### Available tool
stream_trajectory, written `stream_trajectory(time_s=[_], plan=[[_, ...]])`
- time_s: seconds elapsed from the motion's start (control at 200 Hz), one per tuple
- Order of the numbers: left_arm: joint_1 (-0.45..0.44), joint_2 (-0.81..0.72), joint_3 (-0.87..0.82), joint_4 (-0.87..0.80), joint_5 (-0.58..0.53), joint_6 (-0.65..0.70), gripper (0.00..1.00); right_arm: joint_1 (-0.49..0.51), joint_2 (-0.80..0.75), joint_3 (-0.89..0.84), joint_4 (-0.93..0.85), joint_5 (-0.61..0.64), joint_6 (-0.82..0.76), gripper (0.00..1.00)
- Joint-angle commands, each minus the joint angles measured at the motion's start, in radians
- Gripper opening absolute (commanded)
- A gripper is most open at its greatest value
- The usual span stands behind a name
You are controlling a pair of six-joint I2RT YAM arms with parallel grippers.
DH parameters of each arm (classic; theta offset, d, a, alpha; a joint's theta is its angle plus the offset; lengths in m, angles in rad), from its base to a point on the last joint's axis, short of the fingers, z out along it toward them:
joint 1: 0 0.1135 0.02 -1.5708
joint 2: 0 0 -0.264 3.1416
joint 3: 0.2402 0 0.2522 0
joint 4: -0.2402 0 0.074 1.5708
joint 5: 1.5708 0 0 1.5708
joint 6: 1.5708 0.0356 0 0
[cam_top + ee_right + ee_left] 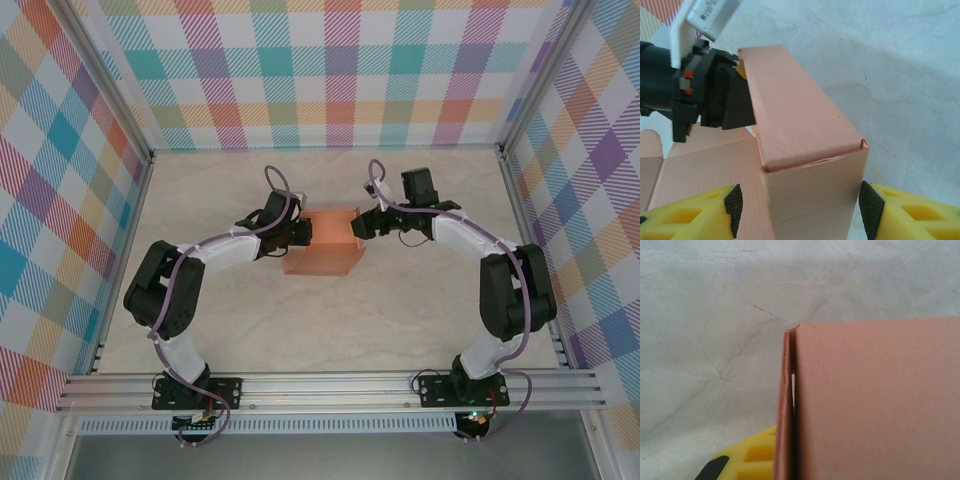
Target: Fold the paper box
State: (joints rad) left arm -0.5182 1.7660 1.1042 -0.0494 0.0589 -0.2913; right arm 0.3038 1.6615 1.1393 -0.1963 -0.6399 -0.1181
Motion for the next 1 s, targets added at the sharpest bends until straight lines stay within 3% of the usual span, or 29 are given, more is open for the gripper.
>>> stream_trajectory(time_s=[0.0,0.125,0.315,0.455,0.495,0.53,0.6,0.755,0.995], plan=[[0.009,-0.008,0.037,-0.005,-0.028,0.01,0.0,-0.017,-0.048,0.002,-0.014,-0.033,0.0,0.65],[0.007,-0.006,0.03,0.001,-0.068,0.085,0.0,-0.026,-0.1,0.0,-0.003,0.01,0.0,0.66],[0.007,-0.014,-0.005,0.059,-0.096,0.237,0.0,-0.028,-0.166,0.031,-0.028,0.242,0.055,0.66],[0.005,-0.007,-0.017,0.116,-0.03,0.357,0.0,-0.029,-0.244,0.035,-0.054,0.595,0.213,0.72],[0.004,0.0,-0.018,0.123,-0.012,0.395,0.0,-0.029,-0.268,0.034,-0.077,0.744,0.299,0.8],[0.003,0.007,-0.009,0.117,-0.004,0.426,0.0,-0.032,-0.289,0.031,-0.115,0.883,0.402,0.99],[0.002,0.02,0.021,0.071,0.036,0.5,0.0,-0.058,-0.32,0.038,-0.24,1.024,0.625,1.0],[-0.002,0.016,0.097,-0.09,0.126,0.736,0.0,-0.145,-0.297,0.077,-0.356,0.795,0.792,1.0],[-0.003,0.003,0.148,-0.253,0.283,1.143,0.01,-0.15,-0.087,0.279,-0.594,0.49,0.839,1.0]])
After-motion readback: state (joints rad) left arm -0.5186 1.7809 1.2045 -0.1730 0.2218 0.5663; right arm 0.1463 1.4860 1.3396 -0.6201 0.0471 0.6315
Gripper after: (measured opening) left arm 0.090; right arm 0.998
